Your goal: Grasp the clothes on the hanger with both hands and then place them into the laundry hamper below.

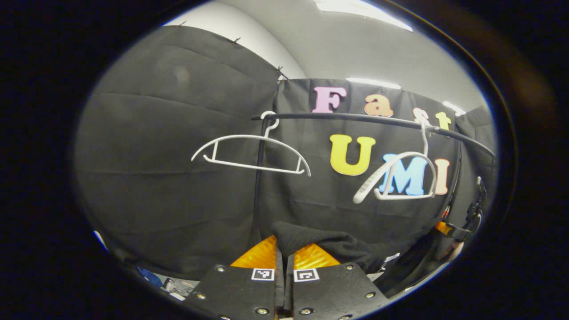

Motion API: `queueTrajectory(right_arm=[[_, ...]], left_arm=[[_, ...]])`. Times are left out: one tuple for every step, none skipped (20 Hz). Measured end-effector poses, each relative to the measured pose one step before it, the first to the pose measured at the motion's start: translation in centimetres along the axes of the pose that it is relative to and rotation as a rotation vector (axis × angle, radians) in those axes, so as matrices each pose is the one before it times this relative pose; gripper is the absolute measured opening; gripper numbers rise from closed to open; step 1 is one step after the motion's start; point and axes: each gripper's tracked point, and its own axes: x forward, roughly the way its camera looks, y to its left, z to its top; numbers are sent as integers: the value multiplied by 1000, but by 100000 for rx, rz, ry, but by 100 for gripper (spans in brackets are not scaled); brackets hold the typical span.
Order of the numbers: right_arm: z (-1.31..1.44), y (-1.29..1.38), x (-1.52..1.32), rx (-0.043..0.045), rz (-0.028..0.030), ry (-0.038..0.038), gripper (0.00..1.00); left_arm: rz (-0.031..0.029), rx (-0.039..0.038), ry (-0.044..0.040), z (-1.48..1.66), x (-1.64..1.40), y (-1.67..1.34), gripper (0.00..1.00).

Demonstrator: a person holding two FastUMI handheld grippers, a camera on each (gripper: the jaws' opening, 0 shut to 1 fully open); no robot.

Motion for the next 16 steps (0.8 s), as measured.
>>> queueTrajectory(right_arm=[[-192,-49,-1264,-1461,-1369,526,0],[-171,-115,-1278,-1358,-1481,248,0],[-179,43,-1174,-1212,-1127,108,0],[-301,70,-1126,-1075,-1091,84,2],[-238,69,-1053,-1001,-1081,121,0],[-338,77,-946,-684,-999,27,2],[-379,146,-934,-397,-979,180,2],[-520,138,-852,136,-909,1156,0],[-486,196,-720,295,-250,1080,1],[-502,97,-822,-347,-448,780,0],[-360,4,-609,-1244,-687,751,0],[-494,-120,-682,-1027,-448,1458,1],[-529,35,-653,-124,90,1416,2],[-526,2,-624,-186,31,1153,0],[-686,-79,-471,-669,-351,1304,0],[-1036,-209,-369,-847,-478,2030,2]], left_arm=[[-2906,-918,1534,-650,-118,14,1],[-2766,-527,1499,-838,130,70,1],[-2128,162,1356,-808,51,113,1],[-2063,283,1146,-799,-184,175,0],[-2362,152,1169,-792,-44,-47,0],[-2587,-70,1176,-907,225,-98,0],[-2430,394,1298,-968,280,-162,1],[-1745,751,2138,-1046,366,-55,1],[-1659,601,2071,-1051,524,-133,0],[-1875,299,1492,-747,458,-334,0],[-1993,462,1289,-699,451,-460,1],[-1591,1198,1569,-769,512,-433,2],[-1173,2002,2012,-1012,379,-498,0],[-1338,1882,2030,-847,468,-553,0],[-2052,917,2103,-1027,443,-899,1],[-2217,724,1909,-1042,467,-975,0]])
